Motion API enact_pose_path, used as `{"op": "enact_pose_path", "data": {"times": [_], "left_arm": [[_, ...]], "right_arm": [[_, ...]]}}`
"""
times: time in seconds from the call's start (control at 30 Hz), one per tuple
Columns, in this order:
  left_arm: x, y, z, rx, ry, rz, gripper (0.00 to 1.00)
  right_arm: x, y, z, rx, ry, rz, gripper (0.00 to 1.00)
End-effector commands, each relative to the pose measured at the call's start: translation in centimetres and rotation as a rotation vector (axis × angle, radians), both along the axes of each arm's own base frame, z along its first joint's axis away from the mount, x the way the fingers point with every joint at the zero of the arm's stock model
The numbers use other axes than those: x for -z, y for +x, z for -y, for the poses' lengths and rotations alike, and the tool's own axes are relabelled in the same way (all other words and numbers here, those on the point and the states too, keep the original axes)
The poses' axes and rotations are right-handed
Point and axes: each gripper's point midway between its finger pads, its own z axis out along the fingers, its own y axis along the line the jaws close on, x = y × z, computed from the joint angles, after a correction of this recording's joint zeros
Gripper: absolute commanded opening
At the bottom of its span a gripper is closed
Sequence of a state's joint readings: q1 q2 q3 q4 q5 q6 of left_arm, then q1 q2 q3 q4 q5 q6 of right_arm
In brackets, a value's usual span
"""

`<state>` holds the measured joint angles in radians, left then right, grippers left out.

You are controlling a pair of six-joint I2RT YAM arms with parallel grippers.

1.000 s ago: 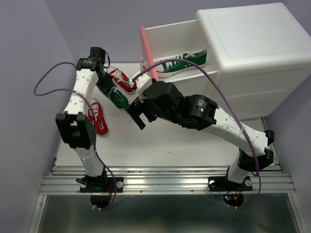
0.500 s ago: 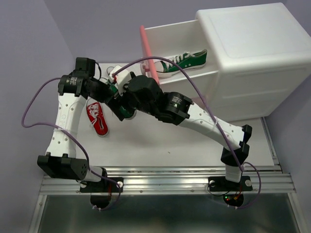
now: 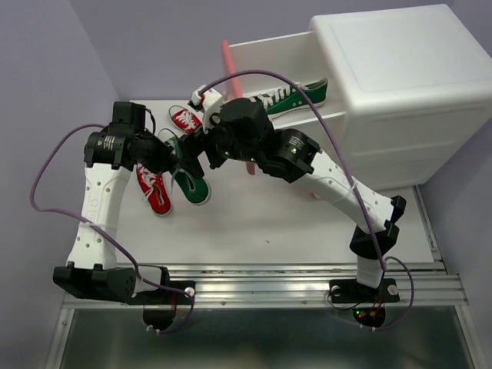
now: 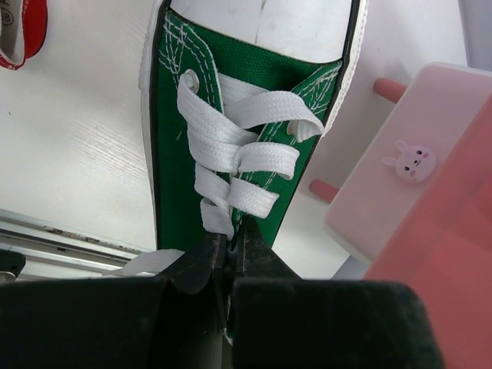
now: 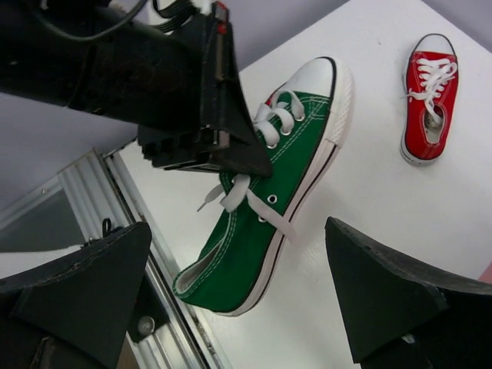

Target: Place and organize the shoes in the shoe cabinet

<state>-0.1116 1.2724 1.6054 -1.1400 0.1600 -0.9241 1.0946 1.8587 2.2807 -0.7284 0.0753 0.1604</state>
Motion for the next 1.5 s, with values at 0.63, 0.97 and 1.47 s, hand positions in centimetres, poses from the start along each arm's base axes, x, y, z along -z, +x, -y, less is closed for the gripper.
{"op": "enact_pose_path", "data": {"times": [0.63,0.97,1.47], "left_arm": [[-3.1,0.8,0.7,-0.116,-0.119,0.056,0.00],[-4.1,0.9,1.0,-0.076,-0.121,0.083,0.00],[-5.7,0.4,1.3,-0.042,-0.128,0.135,0.05]], "right_arm": [[5.1,-0.4,-3.1,-0.146,-0.242,0.188,0.96],[7.2,0.5,-5.2,-0.118,-0.243,0.176,0.79],[8.6,2.7,-3.0,0.037,-0.314,0.203,0.01]]}}
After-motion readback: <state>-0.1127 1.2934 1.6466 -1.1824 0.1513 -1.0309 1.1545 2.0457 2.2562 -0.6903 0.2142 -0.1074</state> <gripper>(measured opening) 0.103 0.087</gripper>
